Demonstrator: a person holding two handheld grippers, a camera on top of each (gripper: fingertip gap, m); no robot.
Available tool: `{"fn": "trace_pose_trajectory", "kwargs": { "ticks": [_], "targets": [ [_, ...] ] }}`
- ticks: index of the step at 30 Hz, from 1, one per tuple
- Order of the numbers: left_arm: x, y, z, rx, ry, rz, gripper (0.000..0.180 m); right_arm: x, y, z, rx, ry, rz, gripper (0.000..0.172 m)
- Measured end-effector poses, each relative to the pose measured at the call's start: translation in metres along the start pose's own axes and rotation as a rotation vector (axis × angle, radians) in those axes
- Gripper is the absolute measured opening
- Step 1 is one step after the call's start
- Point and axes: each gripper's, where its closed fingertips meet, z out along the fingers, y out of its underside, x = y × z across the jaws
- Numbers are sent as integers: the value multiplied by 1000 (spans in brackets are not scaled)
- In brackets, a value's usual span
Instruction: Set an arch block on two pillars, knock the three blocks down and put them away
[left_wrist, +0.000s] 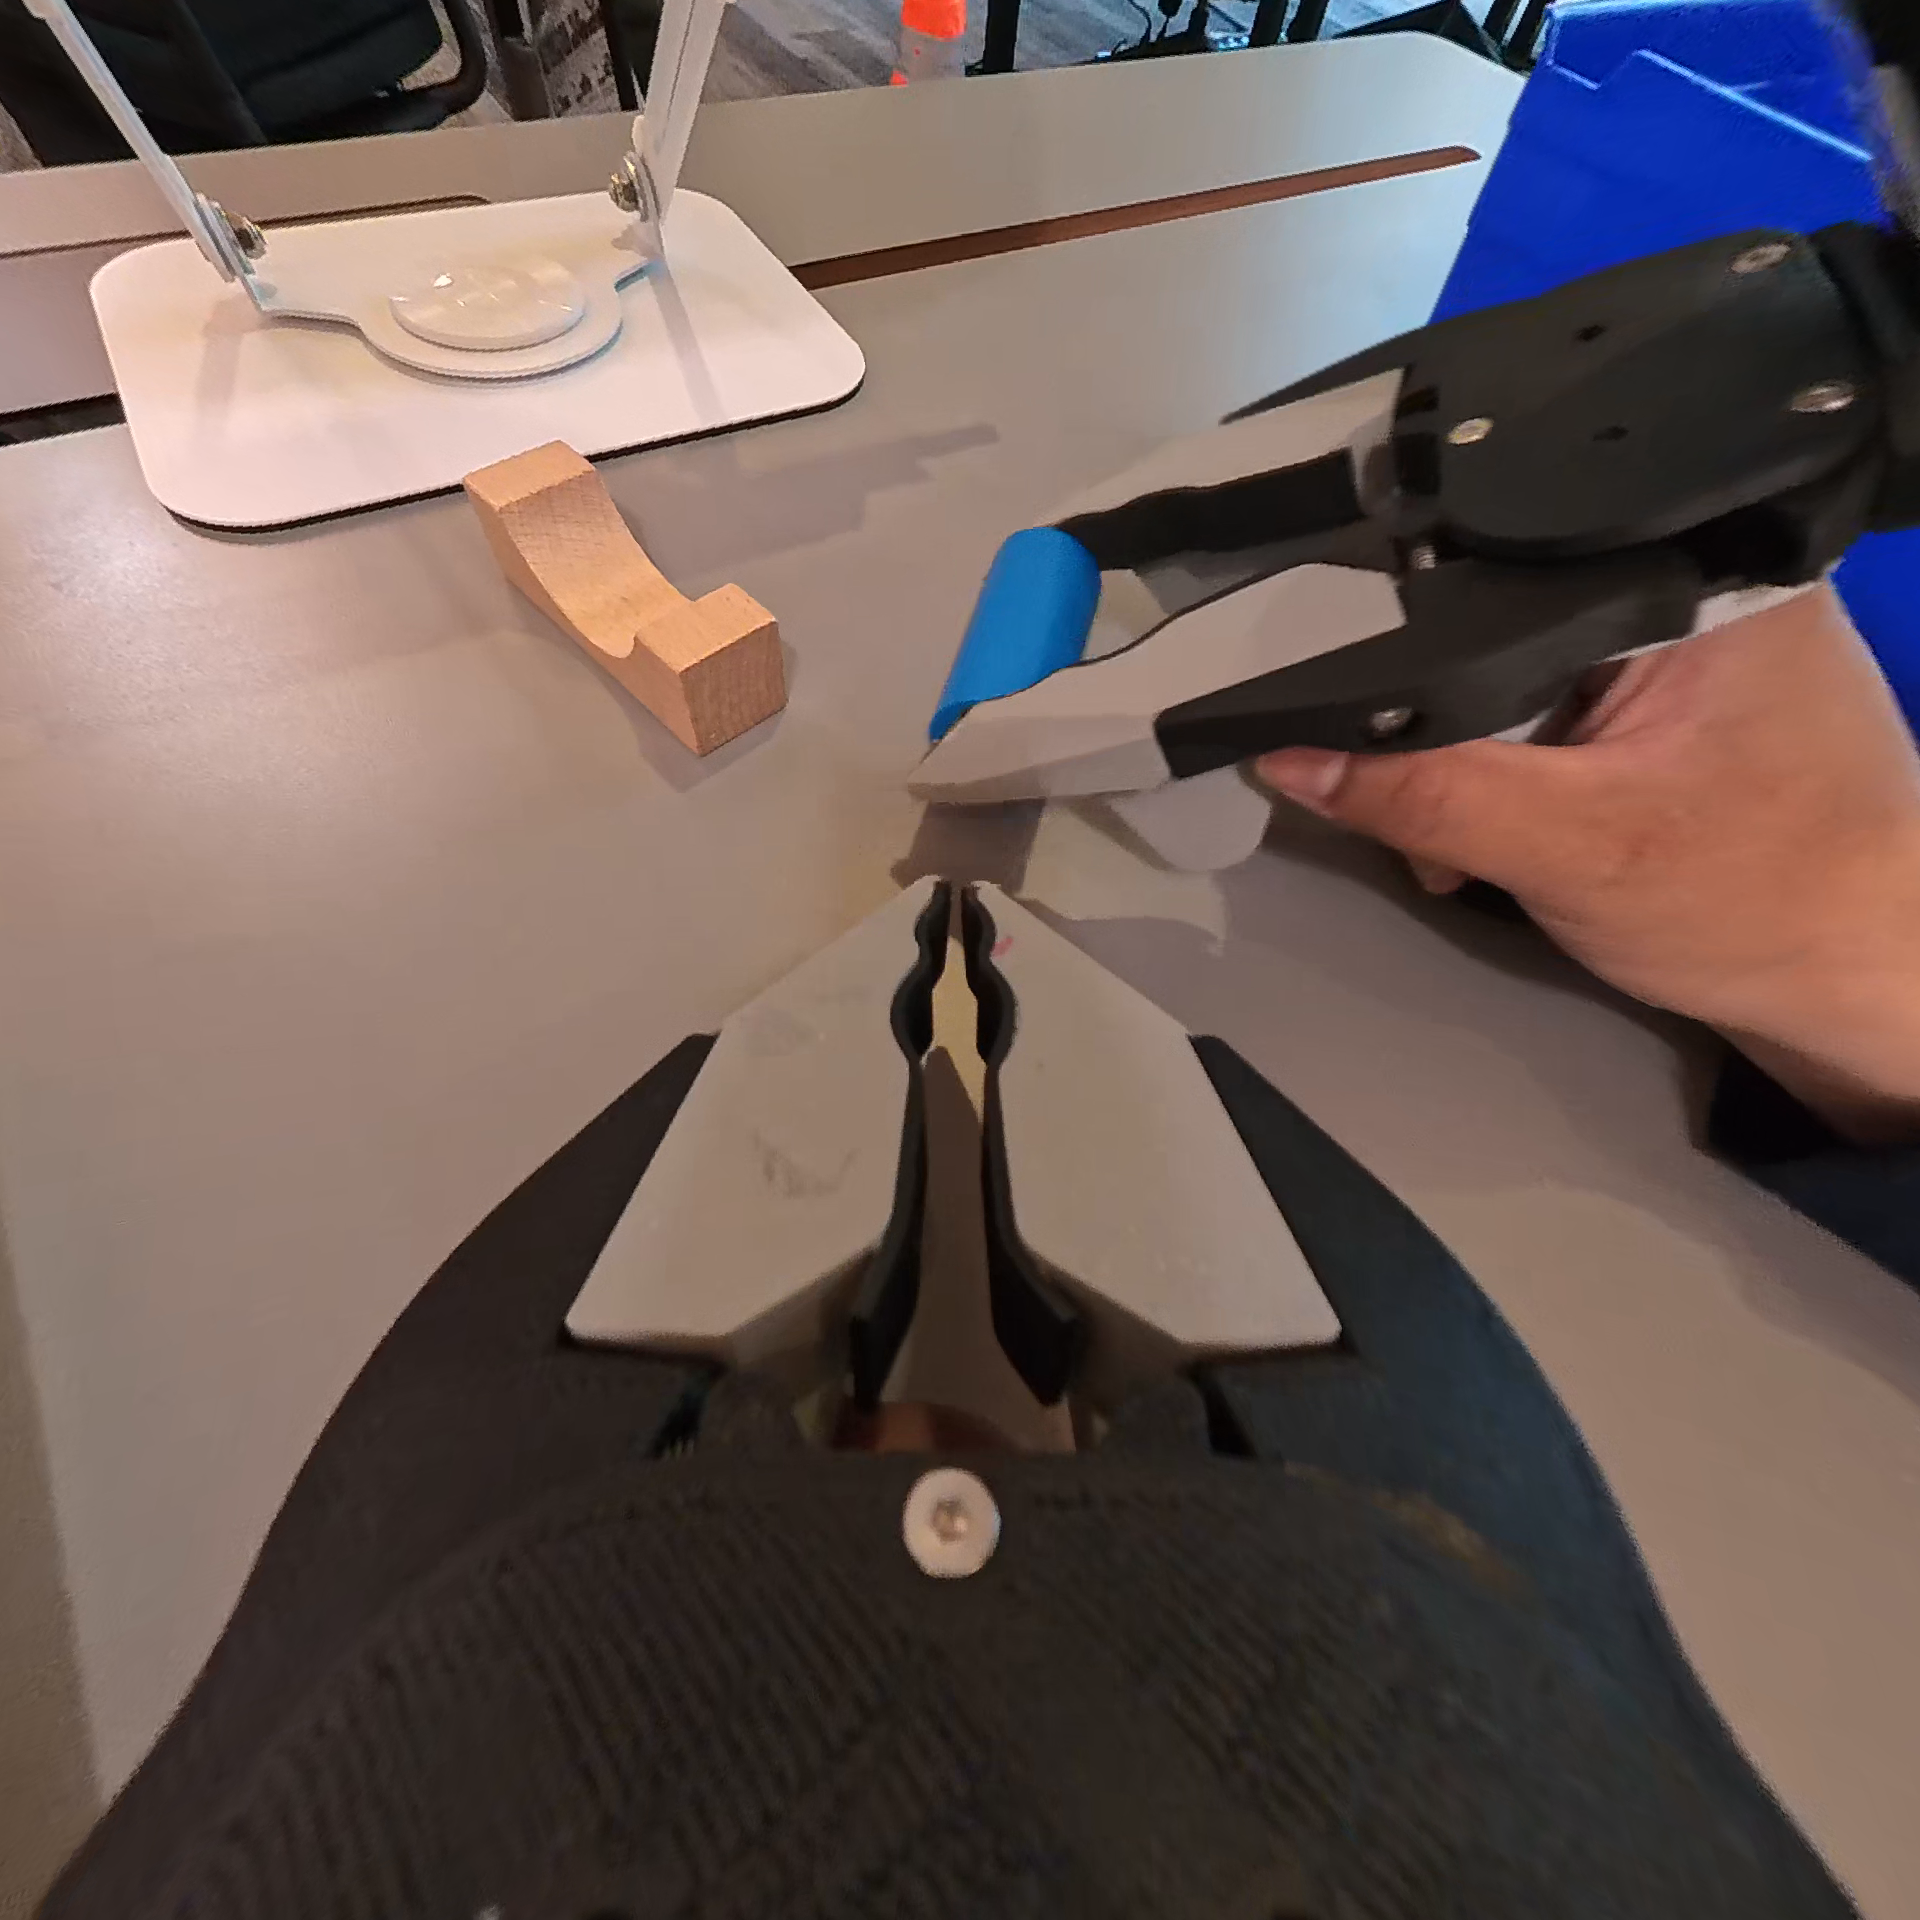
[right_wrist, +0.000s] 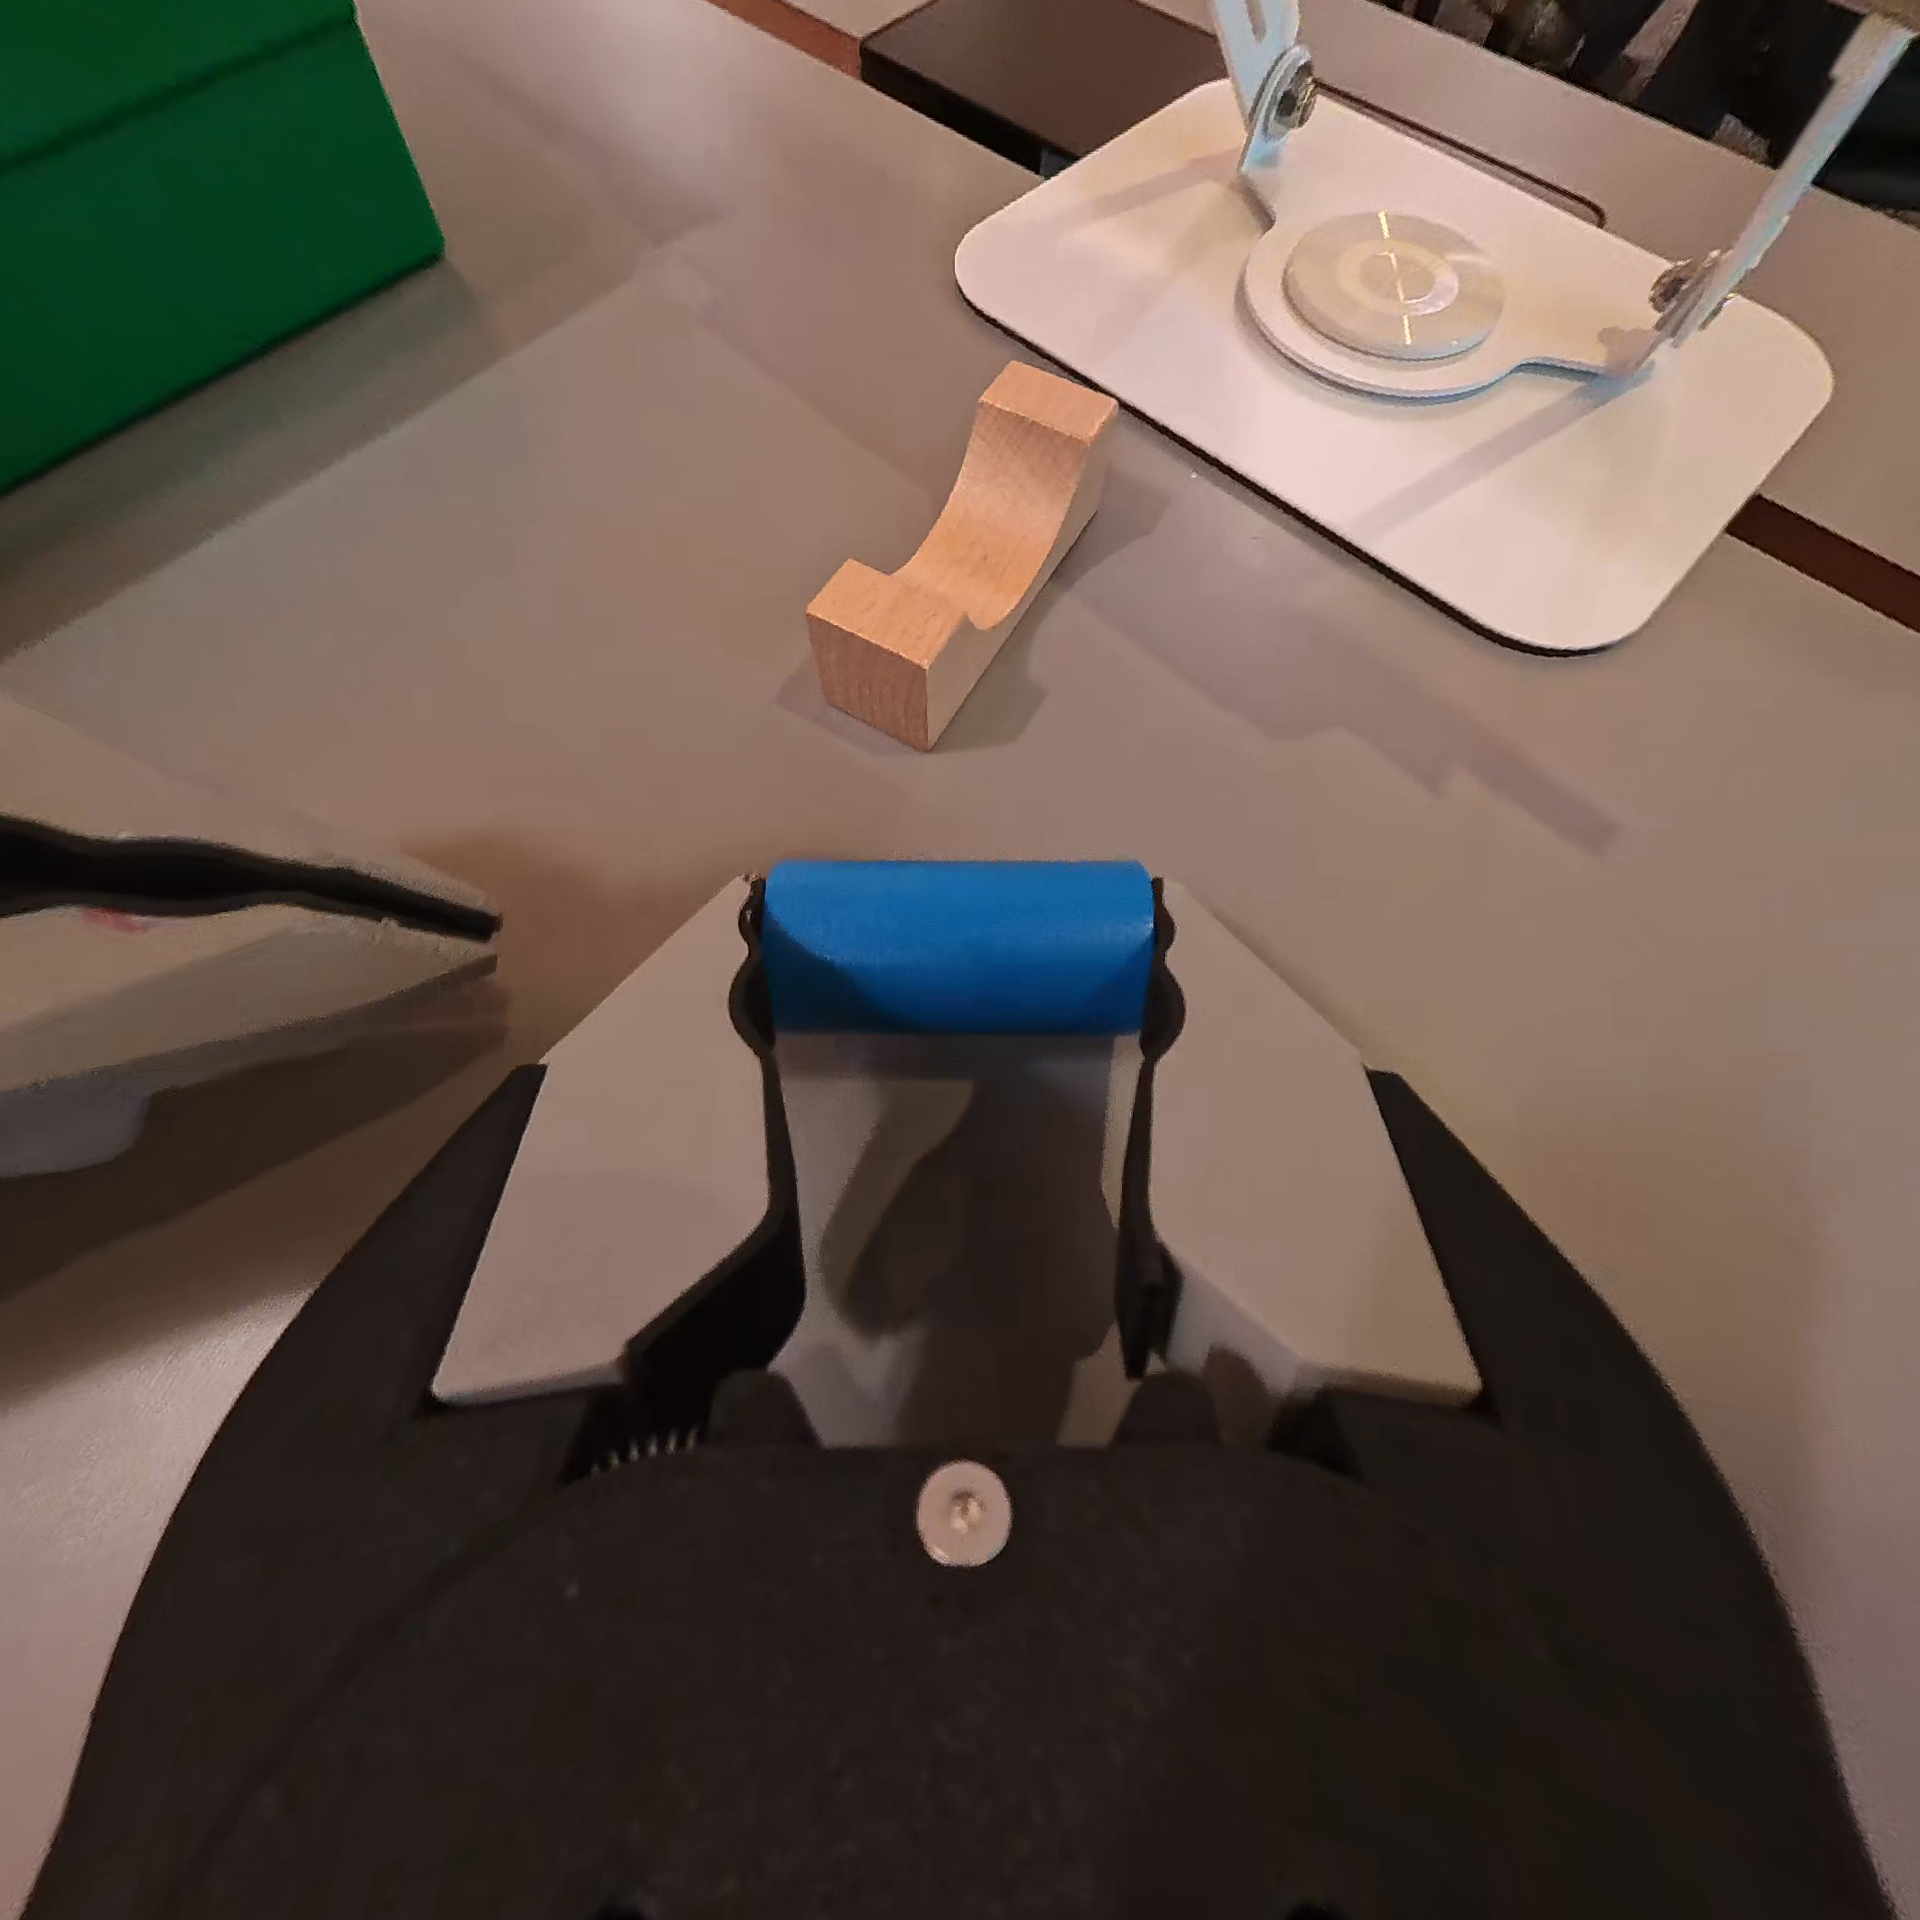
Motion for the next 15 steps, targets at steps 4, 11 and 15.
{"fn": "trace_pose_trajectory", "kwargs": {
  "ticks": [4,11,15],
  "targets": [
    [0,0,-1,5,-2,4,0,4,2,-16,29,14,6,69],
    [0,0,-2,10,-1,-2,0,13,3,-30,57,5,63,69],
    [0,0,-2,9,0,1,0,18,2,-37,70,9,86,69]
  ]
}}
